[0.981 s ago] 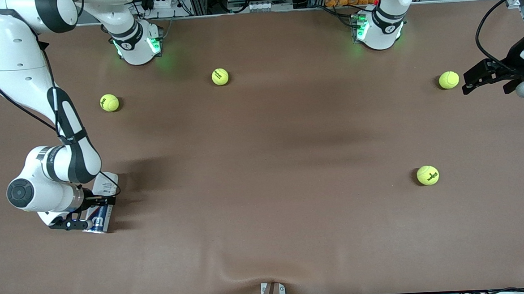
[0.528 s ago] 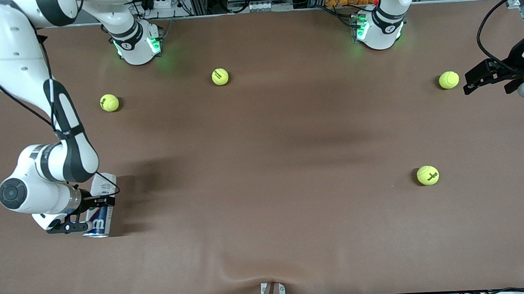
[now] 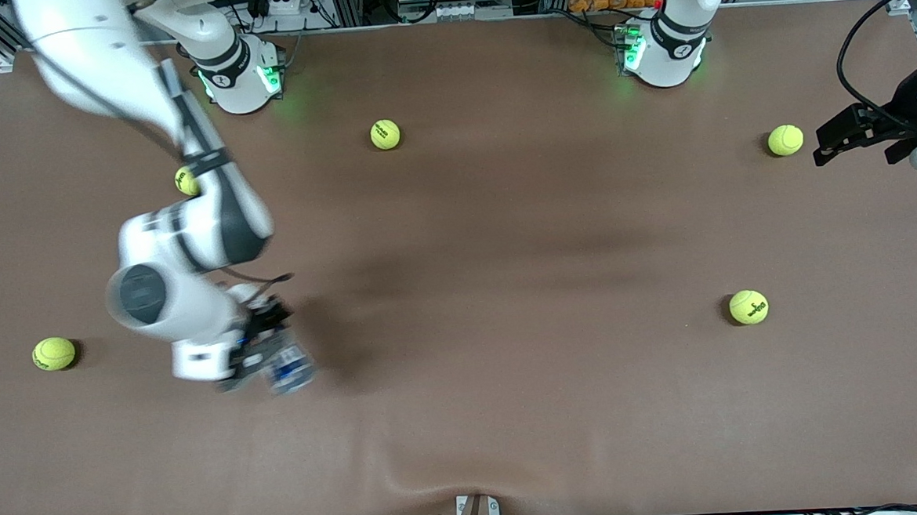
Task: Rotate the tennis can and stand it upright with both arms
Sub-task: 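Move the can with the right gripper to the table's middle, then release the can and withdraw the right gripper while the left gripper approaches, then move the left gripper to the can's open end and grasp it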
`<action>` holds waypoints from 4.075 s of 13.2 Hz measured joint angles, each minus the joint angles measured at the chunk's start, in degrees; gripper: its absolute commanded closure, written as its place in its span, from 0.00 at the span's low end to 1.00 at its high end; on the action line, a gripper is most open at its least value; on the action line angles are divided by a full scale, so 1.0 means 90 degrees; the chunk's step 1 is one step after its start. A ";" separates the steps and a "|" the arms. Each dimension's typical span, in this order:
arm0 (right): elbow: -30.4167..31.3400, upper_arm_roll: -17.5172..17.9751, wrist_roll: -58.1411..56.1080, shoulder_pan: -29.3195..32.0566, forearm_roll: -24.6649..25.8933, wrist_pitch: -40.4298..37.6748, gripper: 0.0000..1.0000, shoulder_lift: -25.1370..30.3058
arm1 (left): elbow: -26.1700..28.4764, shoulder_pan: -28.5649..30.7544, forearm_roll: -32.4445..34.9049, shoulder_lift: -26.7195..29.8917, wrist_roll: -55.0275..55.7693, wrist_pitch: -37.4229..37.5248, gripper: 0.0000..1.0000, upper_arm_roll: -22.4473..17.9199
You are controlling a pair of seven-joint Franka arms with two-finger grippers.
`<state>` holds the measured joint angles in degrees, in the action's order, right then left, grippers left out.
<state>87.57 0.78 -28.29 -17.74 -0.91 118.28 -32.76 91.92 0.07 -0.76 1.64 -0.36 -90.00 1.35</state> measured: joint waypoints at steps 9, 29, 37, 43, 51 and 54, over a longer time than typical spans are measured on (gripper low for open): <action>0.0084 -0.0037 -0.1053 -0.2636 0.1002 0.1318 0.24 -0.0599 | 0.0004 0.0002 0.0000 -0.0064 0.0000 0.0095 0.00 -0.0002; -0.0796 -0.0194 -0.1717 -0.2760 0.0123 -0.0206 0.00 -0.0283 | 0.0159 0.0610 -0.2058 -0.0661 -0.0598 0.0346 0.00 -0.0025; -0.0810 -0.0298 -0.0821 -0.0608 0.0111 -0.2340 0.00 0.1317 | 0.1074 0.0865 -0.4598 -0.1223 -0.0719 0.0195 0.00 -0.0006; -0.0714 -0.0372 0.0744 0.0793 0.0117 -0.2865 0.00 0.2310 | 0.1898 0.0825 -0.6241 -0.1696 -0.1344 -0.0473 0.00 0.0270; -0.0245 -0.0623 0.2262 0.1769 0.0111 -0.3416 0.00 0.3250 | 0.2210 0.0786 -0.7439 -0.2936 -0.3113 -0.1260 0.00 0.0946; -0.0240 -0.0584 0.2708 0.1970 0.0090 -0.3697 0.00 0.3403 | 0.2357 0.0630 -0.8120 -0.3307 -0.3776 -0.1772 0.00 0.1161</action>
<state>85.41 -4.47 -3.92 -0.01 -0.10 85.01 -2.13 113.13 5.73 -73.84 -28.13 -34.34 -105.95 11.80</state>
